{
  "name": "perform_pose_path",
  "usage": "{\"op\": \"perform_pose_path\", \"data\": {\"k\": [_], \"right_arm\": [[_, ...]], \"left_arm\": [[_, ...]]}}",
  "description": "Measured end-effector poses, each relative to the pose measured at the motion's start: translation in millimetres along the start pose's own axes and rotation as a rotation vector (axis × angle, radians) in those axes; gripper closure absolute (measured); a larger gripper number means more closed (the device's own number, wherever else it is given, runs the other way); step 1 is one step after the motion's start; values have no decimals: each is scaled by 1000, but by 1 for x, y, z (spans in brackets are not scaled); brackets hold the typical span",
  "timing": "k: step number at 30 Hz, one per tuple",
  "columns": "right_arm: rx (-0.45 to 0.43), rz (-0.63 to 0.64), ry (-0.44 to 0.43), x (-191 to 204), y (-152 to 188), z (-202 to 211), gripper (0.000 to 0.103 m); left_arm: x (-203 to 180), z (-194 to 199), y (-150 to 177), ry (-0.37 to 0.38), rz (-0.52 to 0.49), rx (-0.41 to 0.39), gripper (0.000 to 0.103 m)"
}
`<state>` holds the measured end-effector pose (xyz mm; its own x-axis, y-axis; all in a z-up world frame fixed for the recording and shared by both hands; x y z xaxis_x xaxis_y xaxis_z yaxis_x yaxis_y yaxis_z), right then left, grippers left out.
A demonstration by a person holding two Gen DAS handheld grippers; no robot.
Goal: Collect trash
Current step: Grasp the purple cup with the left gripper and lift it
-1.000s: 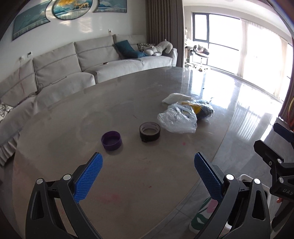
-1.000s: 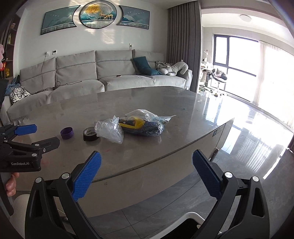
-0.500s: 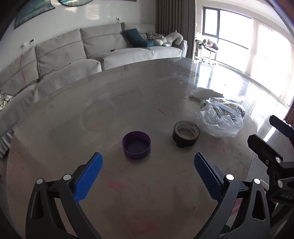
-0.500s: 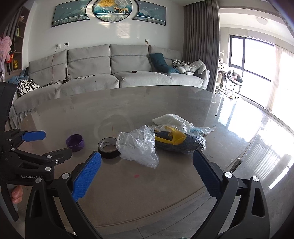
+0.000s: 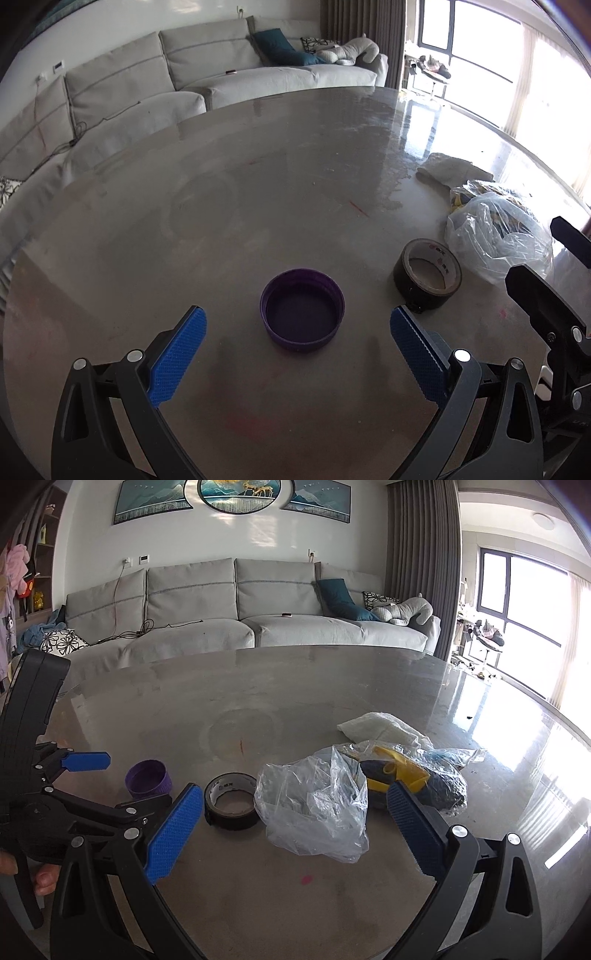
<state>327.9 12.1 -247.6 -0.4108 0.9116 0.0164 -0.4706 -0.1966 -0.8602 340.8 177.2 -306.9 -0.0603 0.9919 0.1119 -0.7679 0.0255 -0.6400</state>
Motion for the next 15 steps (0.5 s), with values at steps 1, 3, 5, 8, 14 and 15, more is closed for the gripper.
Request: {"op": "perform_pose_path", "data": {"k": [1,3,5,8,14,15], "right_arm": [[1,0,1,-1,1,0,4],[5,1,7,-4,4,0,4],[13,-2,10,-7,7,0,4],[20,-11,17,-11,10,-2,4],[40,-34,23,-17,15,-9,4],[42,-37,25,-18,14,-10,4]], "left_arm": [[-1,-3,0,5,1,12,5],[-3,-10,3,5,-2,50,5],[-3,-12,4,-3,-6,63,8],[-4,-4,4,4,-13,30,47],[-7,14,1,29,7,-11,58],[-9,19,-2,18,-9,-29,58]]}}
Point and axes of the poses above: each gripper's, at about its wrist camera, not at the fingertips, and z roughly against the way its jaws point, x to its left, y to its underside, the point moved 9 cm from there along -z, roughly the way its jaws point, and after that the axes turned 7 degrees about -y, right-handed, at the moved point
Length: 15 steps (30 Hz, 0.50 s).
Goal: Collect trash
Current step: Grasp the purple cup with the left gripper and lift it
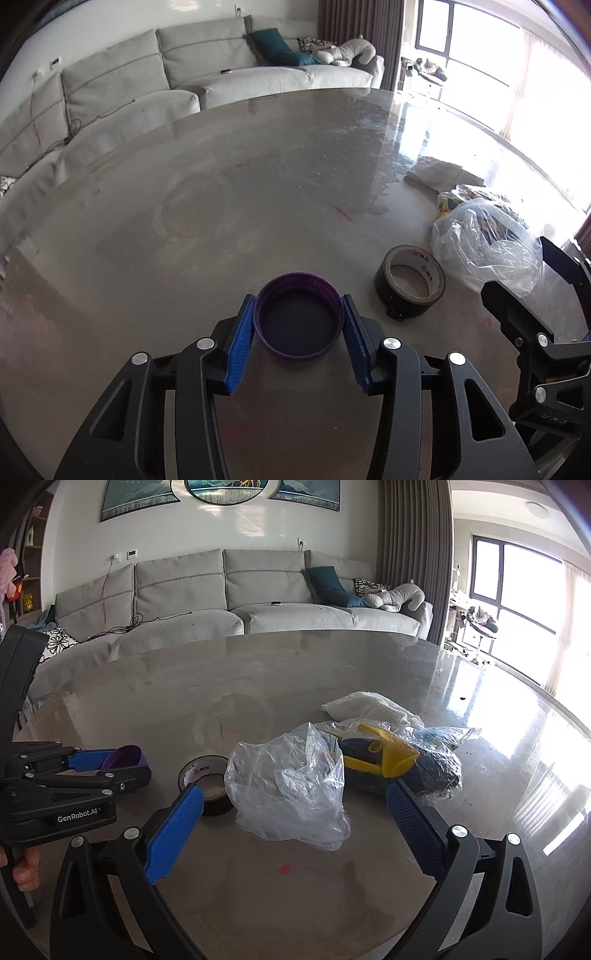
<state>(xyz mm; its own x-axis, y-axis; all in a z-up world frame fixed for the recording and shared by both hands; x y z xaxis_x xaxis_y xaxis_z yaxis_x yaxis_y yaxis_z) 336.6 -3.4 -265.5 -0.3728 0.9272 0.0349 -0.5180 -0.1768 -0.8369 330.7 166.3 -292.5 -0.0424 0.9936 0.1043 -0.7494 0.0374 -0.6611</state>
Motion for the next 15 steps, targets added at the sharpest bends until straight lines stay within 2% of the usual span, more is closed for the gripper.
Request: {"op": "perform_pose_path", "data": {"k": [2,6,15], "right_arm": [[11,-12,-14,-1,0,-4,4],[8,-38,-51,-3,-5,-9,4],[18,-22,-48,0,-7,-17,4]], "left_arm": [[-3,9,-3,-23,-33,-27,58],[-11,23,-9,-19,-47,-73,58],[-9,31,-13,1,-31,-82,58]]}}
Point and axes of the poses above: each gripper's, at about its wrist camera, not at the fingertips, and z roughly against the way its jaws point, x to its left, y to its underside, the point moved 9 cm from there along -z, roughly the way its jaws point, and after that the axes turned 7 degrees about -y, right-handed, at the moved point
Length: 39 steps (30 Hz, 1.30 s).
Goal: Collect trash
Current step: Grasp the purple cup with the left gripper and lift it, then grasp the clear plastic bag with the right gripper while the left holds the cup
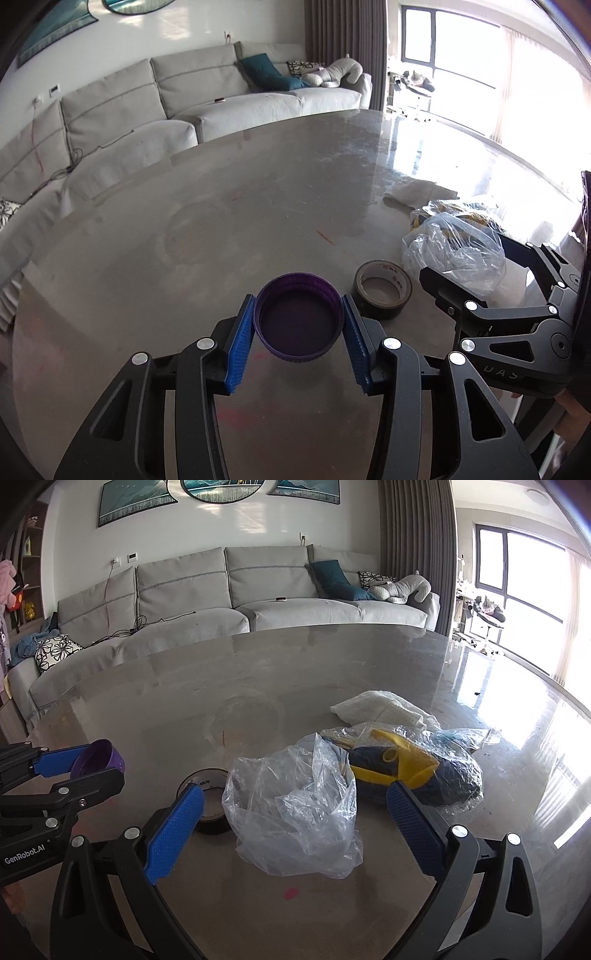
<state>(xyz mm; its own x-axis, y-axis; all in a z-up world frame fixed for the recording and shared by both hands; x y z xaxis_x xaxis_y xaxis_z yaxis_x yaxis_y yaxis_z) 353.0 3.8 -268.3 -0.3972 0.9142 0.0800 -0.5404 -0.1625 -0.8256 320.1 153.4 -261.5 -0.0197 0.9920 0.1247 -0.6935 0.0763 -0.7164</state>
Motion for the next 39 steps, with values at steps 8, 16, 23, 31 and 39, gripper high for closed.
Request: {"op": "perform_pose_path", "data": {"k": [8,16,23,31,39], "right_arm": [[56,7,4,6,8,-10,78],[-16,14,-34,17,-7,32,87],[-94,-30,-60,13,-17,94,87],[-116,-58,7,-10,9,163,87],[-82,-129,136,-51,70,217,87]], "left_arm": [[4,6,-1,0,15,-13,58],[1,31,-8,8,19,-52,58],[-20,64,-11,54,-1,-88,58],[-71,98,2,154,-57,-100,58],[-159,130,40,309,-180,-100,58]]}}
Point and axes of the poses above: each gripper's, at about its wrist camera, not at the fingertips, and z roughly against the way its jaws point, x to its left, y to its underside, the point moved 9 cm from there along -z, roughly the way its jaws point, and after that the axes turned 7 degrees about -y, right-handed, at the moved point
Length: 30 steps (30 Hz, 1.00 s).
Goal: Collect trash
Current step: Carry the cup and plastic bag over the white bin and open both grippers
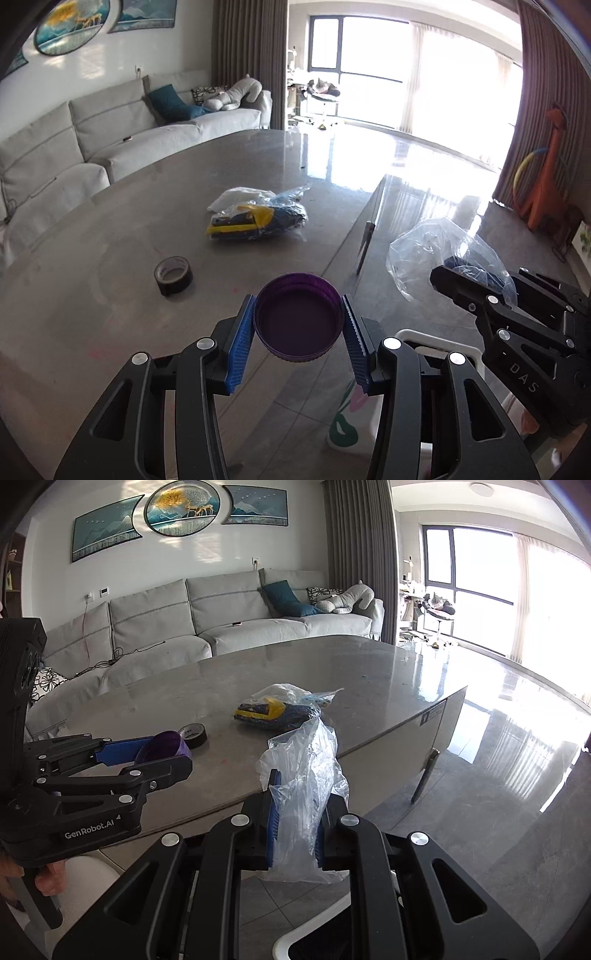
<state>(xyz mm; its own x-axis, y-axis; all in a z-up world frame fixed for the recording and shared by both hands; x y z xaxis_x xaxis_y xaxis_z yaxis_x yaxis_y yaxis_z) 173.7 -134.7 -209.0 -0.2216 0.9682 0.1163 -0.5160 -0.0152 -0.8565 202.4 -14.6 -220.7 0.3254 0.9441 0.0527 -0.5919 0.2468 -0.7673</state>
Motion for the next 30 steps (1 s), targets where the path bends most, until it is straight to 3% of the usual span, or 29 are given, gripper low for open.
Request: {"op": "perform_pose_path", "data": {"k": [6,12,19,30], "right_arm": [[-8,-62,78,-34,29,33,87],[-16,-99,129,-60,51,56,87],[-17,-138,167,-82,74,75,87],[11,-197,180,-105,102,81,87]], "left_arm": [[-62,-5,18,109,-53,16,58],[-111,-9,35,156,-141,28,57],[-154,-21,51,220,-178,84,57],[-196,-43,81,240,-265,172,56]]}}
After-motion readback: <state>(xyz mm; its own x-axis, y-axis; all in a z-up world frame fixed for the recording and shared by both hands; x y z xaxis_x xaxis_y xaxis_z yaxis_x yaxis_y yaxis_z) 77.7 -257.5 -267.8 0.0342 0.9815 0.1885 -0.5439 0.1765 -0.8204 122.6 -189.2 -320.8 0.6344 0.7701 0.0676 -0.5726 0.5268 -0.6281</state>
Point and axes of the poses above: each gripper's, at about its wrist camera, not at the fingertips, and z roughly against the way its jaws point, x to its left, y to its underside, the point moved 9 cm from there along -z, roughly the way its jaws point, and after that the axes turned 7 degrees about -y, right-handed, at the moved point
